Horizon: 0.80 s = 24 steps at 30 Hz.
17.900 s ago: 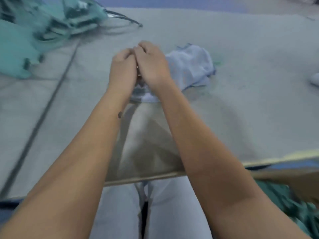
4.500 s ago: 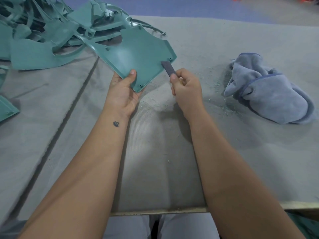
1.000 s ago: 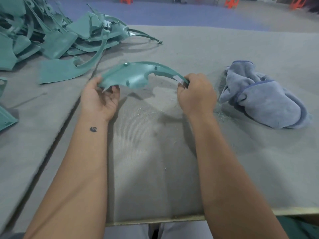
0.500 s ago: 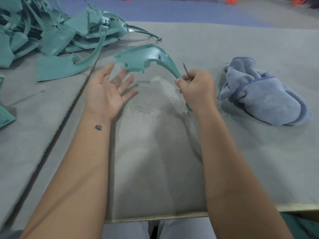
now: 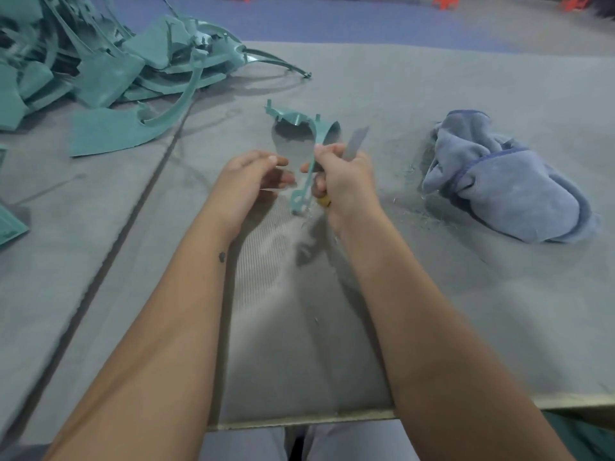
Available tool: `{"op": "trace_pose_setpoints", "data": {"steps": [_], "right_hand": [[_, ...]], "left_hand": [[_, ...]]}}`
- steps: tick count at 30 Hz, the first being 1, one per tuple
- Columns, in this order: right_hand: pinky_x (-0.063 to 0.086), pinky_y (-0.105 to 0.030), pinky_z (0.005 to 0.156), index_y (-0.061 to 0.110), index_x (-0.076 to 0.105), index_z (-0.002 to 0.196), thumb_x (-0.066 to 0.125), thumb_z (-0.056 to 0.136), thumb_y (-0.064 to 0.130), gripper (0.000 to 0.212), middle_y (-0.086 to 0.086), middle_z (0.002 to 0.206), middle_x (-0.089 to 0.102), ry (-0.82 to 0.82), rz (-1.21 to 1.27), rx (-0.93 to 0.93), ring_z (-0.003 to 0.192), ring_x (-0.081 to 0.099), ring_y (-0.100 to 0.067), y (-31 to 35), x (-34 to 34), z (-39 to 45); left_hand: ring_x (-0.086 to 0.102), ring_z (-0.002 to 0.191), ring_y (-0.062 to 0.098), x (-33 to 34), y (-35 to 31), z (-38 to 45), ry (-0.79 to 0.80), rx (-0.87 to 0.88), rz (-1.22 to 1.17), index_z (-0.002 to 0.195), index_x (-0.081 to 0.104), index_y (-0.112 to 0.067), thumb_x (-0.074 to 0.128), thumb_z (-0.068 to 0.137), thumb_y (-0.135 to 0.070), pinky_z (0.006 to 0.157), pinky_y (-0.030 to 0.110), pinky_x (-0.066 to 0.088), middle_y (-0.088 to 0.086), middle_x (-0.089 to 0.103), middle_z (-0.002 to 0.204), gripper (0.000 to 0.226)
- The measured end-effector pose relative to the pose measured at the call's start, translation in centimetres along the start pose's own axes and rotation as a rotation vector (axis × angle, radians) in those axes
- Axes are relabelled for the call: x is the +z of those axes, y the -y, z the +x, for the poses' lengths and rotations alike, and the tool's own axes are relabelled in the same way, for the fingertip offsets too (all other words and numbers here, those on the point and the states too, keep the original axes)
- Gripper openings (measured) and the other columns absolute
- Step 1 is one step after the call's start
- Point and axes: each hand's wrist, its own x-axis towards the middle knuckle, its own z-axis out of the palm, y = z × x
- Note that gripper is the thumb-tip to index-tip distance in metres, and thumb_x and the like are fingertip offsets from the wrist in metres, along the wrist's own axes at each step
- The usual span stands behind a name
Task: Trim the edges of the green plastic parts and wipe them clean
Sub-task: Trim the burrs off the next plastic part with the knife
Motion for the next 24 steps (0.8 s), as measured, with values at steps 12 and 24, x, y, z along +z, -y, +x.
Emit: {"op": "trace_pose_setpoints", "data": {"steps": [12,24], "right_hand": [[0.031,-0.023,0.052,0.013,0.057,0.082,0.044,0.093,0.023,0.019,-0.001,0.081,0.051,0.062,-0.078,0.148,0.054,0.037,-0.010,0.0,1.5,-0.7],[0.044,-0.028,0.057,0.019,0.064,0.071,0.053,0.097,0.030,0.030,0.007,0.059,0.057,0.068,-0.354,-0.202,0.056,0.052,-0.011,-0.4,0.5,-0.7]], "left_hand": [[0.066,0.076,0.000,0.0,0.3,-0.1,0.000,0.072,0.243,0.111,0.067,-0.017,0.058,0.095,-0.023,0.068,0.013,0.050,-0.001,0.072,0.086,0.019],[0.055,0.069,-0.002,-0.6,1.3,0.6,-0.196,0.191,0.495,0.102,0.063,-0.030,0.047,0.097,-0.033,0.061,0.021,0.039,-0.013,0.066,0.083,0.017]]}}
